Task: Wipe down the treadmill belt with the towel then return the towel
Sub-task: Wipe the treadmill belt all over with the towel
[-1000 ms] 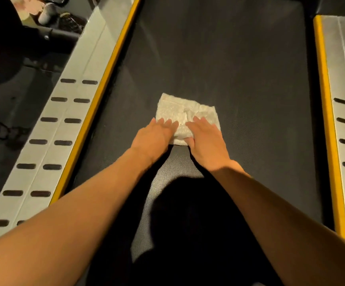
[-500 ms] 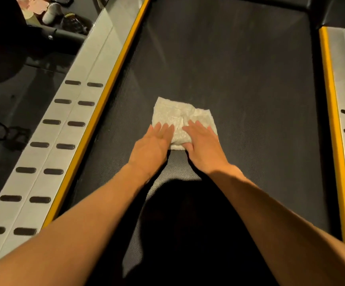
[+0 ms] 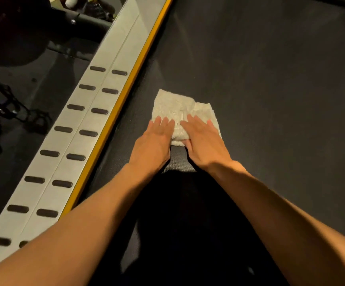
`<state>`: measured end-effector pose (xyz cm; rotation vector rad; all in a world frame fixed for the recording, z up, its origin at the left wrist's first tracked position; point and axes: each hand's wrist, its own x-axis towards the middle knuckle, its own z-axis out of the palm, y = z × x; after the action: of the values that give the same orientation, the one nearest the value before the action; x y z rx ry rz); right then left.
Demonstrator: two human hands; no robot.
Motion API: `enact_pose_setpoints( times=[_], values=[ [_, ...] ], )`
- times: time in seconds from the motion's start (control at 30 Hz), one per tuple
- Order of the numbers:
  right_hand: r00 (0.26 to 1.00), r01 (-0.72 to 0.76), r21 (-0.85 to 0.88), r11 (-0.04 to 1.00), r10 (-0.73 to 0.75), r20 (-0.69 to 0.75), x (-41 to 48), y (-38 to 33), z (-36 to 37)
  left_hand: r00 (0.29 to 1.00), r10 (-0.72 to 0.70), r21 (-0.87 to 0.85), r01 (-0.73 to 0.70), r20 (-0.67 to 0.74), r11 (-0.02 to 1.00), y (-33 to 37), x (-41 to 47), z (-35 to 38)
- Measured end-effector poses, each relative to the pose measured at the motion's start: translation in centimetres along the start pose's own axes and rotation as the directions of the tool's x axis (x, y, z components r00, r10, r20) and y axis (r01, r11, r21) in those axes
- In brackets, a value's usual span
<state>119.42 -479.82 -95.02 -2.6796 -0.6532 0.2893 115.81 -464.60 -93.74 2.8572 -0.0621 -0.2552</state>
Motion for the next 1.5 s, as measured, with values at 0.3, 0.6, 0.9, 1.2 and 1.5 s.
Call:
enact_pose_setpoints(
  times=[0.3, 0.6, 0.9, 1.2, 1.5],
  values=[
    [0.997, 0.048, 0.093, 0.995, -0.053, 0.057, 4.2, -1.3, 0.7, 0.996, -0.082, -0.041, 0.08, -0.04, 0.996, -2.8, 1.1, -0.8],
    [0.968, 0.238, 0.051, 0.97, -0.241, 0.07, 0.6, -2.4, 2.3, 0.981, -0.173, -0.101, 0.181, 0.084, 0.978, -3.1, -4.8, 0.0],
    [0.965, 0.249, -0.006, 0.968, -0.247, 0.089, 3.0, -4.7, 1.2, 0.98, -0.188, 0.021, 0.189, -0.063, 0.982, -3.6, -1.8, -2.0],
    [0.939, 0.308, 0.074, 0.948, -0.316, 0.135, 2.4, -3.9, 2.0, 0.964, -0.241, 0.07, 0.25, -0.112, 0.966, -2.6, -3.9, -2.1],
    [0.977, 0.211, 0.12, 0.97, -0.212, -0.005, -4.8, -3.7, 3.7, 0.952, -0.246, 0.186, 0.212, 0.181, 0.959, 1.4, -7.2, -1.9]
  ],
)
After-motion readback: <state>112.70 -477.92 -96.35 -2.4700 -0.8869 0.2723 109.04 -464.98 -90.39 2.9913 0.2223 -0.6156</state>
